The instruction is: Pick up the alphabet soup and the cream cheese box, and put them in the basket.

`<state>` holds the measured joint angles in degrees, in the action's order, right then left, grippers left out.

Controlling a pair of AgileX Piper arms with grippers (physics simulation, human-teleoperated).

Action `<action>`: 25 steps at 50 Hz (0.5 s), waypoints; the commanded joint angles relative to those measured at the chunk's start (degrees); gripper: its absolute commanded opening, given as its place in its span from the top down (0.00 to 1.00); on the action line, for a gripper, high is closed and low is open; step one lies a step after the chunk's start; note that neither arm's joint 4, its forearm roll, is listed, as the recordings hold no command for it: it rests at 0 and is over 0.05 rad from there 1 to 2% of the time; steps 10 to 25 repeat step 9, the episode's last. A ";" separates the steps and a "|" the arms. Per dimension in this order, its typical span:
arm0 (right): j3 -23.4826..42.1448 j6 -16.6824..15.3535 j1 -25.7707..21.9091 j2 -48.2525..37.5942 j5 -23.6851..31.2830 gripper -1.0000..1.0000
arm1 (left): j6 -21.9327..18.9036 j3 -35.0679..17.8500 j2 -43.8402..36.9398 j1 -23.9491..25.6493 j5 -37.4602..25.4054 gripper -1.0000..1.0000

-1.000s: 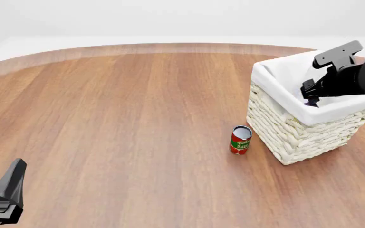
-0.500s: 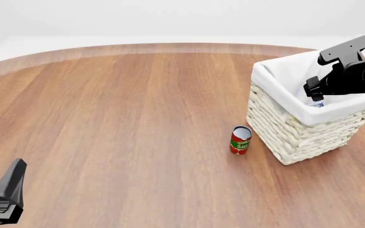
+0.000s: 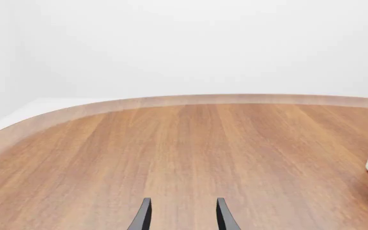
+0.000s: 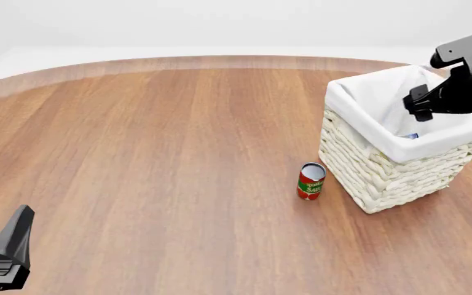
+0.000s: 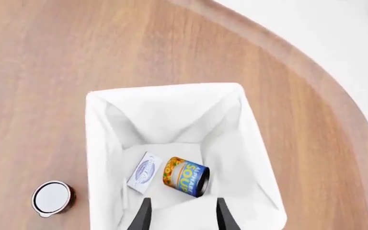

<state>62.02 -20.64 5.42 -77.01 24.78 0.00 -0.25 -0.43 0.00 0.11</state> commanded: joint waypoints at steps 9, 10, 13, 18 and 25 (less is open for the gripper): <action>-1.02 1.41 -0.74 6.64 3.46 0.00 | 0.00 0.00 0.00 0.00 0.00 0.00; -1.02 1.41 -0.74 6.64 3.46 0.00 | 0.00 0.00 0.00 0.00 0.00 0.00; -1.02 1.41 -0.74 6.64 3.46 0.00 | 0.00 0.00 0.00 0.00 0.00 0.00; -1.02 1.41 -0.74 6.64 3.46 0.00 | 0.00 0.00 0.00 0.00 0.00 0.00; -1.02 1.41 -0.74 6.64 3.46 0.00 | 0.00 0.00 0.00 0.00 0.00 0.00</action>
